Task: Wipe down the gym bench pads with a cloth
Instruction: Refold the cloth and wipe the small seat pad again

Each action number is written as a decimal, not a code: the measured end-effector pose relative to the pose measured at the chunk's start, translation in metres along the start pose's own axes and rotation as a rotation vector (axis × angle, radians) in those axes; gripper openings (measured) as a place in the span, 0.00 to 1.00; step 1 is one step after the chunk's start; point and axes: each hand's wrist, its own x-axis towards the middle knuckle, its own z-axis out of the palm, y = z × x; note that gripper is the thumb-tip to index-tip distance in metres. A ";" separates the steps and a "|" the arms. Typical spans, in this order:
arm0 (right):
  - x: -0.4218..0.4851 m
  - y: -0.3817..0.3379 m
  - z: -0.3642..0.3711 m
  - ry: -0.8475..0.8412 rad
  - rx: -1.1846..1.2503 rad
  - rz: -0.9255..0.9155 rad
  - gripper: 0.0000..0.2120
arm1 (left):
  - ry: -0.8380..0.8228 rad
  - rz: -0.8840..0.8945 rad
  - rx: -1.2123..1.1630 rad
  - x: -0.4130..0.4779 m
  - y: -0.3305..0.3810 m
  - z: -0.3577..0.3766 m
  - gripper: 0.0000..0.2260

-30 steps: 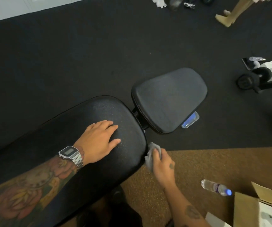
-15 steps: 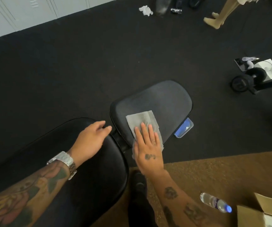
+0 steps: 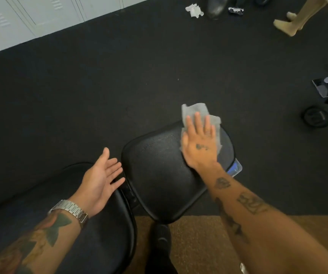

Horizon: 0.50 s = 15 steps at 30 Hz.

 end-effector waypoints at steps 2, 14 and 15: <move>-0.020 -0.045 0.015 -0.012 0.007 -0.181 0.29 | 0.005 -0.004 -0.046 0.000 0.001 0.001 0.36; -0.138 0.036 0.019 -0.055 0.106 -0.444 0.28 | -0.037 -0.005 -0.042 0.000 -0.001 -0.007 0.39; -0.128 0.052 0.012 -0.023 0.114 -0.396 0.27 | -0.040 -0.001 -0.033 0.000 -0.002 -0.007 0.39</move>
